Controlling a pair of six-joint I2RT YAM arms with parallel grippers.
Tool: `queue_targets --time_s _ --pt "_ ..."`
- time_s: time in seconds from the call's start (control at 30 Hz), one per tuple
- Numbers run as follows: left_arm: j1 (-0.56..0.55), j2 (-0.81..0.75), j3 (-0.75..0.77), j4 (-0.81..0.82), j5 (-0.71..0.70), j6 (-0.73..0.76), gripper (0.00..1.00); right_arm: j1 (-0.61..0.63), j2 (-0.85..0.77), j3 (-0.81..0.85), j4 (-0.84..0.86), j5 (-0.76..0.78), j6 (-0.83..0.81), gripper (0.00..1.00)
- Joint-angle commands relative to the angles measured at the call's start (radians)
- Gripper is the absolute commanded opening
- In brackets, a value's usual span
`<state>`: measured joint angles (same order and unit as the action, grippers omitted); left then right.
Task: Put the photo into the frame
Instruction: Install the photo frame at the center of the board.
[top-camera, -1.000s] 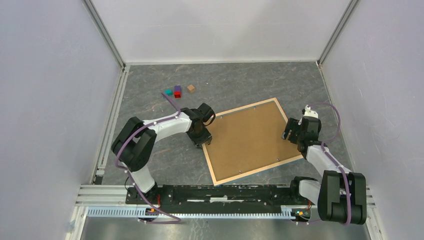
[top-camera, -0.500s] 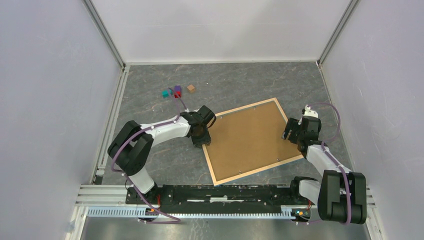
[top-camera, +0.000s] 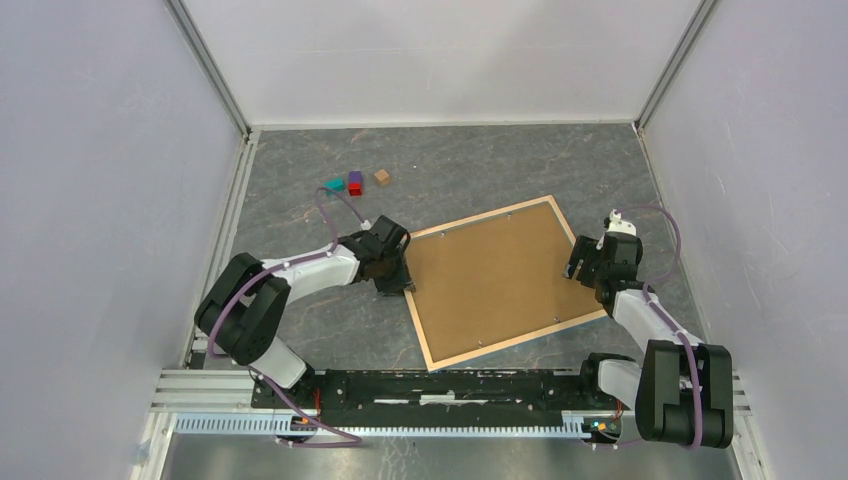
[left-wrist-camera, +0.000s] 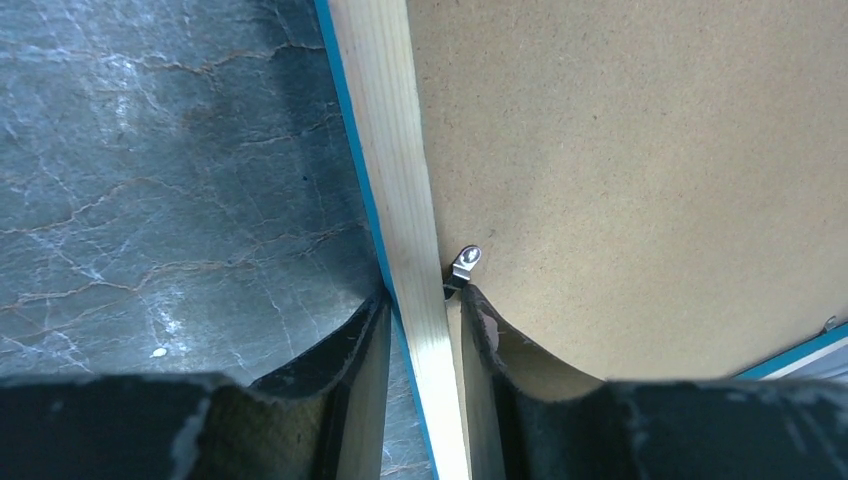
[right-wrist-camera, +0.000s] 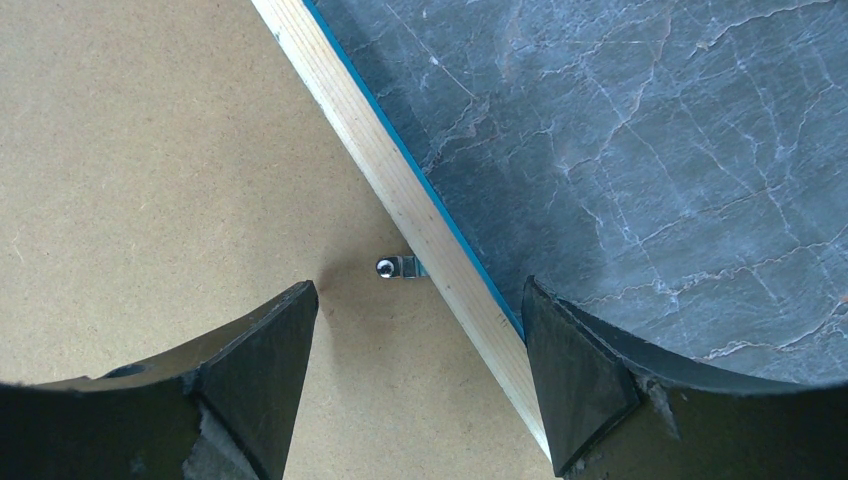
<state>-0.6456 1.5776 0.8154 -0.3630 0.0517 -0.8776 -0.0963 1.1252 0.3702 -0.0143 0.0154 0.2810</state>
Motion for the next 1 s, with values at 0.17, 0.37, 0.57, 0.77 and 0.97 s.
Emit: queue_targets --time_s 0.17,0.37,0.57,0.77,0.97 --pt "-0.029 -0.002 0.028 0.029 -0.221 0.126 0.46 0.013 0.013 -0.003 -0.084 -0.129 0.037 0.8" --pt "-0.032 0.039 0.055 0.009 -0.207 0.134 0.51 0.013 0.025 0.001 -0.085 -0.13 0.034 0.8" --pt "-0.034 0.037 0.035 0.008 -0.209 0.135 0.37 0.013 0.024 0.0 -0.09 -0.119 0.027 0.8" --pt "-0.026 0.051 0.024 -0.001 -0.234 0.128 0.14 0.013 0.023 0.003 -0.093 -0.111 0.029 0.8" --pt "-0.027 0.072 0.042 -0.013 -0.247 0.104 0.02 0.013 0.011 0.009 -0.107 -0.106 0.031 0.8"
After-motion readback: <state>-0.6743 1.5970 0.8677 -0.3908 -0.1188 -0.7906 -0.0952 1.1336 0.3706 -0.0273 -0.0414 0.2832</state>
